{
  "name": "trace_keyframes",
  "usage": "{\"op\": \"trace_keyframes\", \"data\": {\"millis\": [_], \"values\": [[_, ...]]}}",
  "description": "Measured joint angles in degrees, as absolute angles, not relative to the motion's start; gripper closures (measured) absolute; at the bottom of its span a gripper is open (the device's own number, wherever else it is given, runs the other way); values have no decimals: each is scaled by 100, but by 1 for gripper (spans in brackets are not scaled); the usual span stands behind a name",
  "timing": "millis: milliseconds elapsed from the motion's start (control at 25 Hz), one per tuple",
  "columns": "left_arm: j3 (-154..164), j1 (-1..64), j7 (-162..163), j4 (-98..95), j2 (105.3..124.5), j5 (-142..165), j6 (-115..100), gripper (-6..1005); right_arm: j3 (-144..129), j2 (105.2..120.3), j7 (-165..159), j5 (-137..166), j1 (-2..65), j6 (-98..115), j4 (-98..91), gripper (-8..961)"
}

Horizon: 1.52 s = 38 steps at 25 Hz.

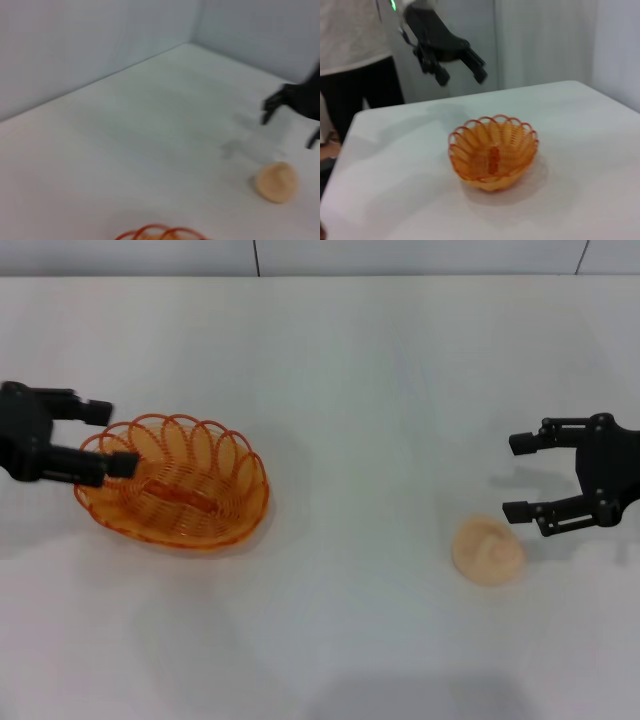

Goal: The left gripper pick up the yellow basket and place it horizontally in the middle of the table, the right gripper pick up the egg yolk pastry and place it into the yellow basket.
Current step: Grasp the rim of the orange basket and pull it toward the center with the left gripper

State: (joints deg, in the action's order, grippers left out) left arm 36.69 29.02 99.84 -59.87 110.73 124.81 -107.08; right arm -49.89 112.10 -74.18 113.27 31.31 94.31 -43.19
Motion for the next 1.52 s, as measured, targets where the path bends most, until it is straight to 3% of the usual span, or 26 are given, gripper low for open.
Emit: {"op": "trace_keyframes", "data": {"millis": [160, 360, 560, 1520], "values": [[3683, 2944, 11485, -6845, 11140, 13127, -10702, 122, -4985, 11305, -7237, 11315, 3012, 9236, -4452, 124], [3701, 3317, 12976, -6897, 11021, 14006, -10661, 122, -4983, 11364, -7121, 11312, 2975, 9212, -4461, 128], [3753, 3651, 13506, -6798, 11067, 14939, -10532, 123, -4991, 11424, -6994, 11311, 2936, 9212, -4465, 132], [4507, 4202, 13547, -4821, 11358, 15864, -8172, 124, -4993, 11467, -6811, 11312, 2897, 9232, -4450, 153]]}}
